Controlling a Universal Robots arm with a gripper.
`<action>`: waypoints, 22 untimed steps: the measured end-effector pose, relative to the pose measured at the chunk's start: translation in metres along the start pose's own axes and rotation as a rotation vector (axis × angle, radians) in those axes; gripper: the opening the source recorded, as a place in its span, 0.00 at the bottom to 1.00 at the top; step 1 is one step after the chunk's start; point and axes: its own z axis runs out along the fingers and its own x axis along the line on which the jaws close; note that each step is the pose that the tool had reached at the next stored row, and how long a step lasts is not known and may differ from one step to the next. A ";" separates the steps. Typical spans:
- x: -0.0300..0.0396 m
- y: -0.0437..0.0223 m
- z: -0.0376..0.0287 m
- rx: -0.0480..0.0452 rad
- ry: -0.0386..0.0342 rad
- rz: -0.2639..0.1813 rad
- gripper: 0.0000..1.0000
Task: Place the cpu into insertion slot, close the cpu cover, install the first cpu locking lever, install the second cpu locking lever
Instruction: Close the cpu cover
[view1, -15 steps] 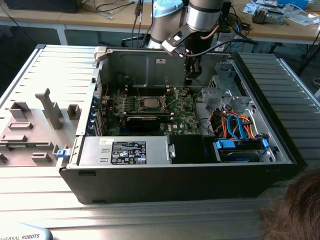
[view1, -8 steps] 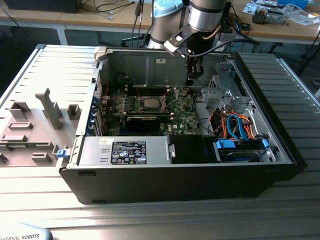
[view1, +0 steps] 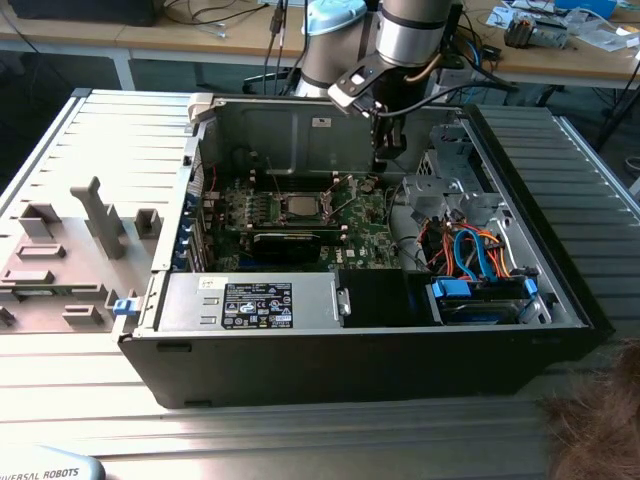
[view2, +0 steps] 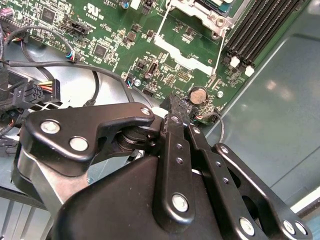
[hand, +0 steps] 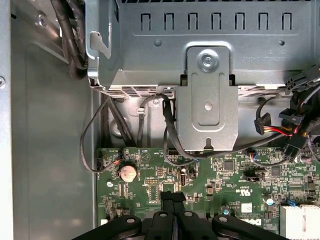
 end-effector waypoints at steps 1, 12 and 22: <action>0.0000 0.0000 0.0004 0.0000 0.0000 0.000 0.11; 0.0000 0.0000 0.0040 0.0000 0.0000 0.000 0.11; 0.0000 0.0001 0.0065 0.0000 0.0000 0.000 0.11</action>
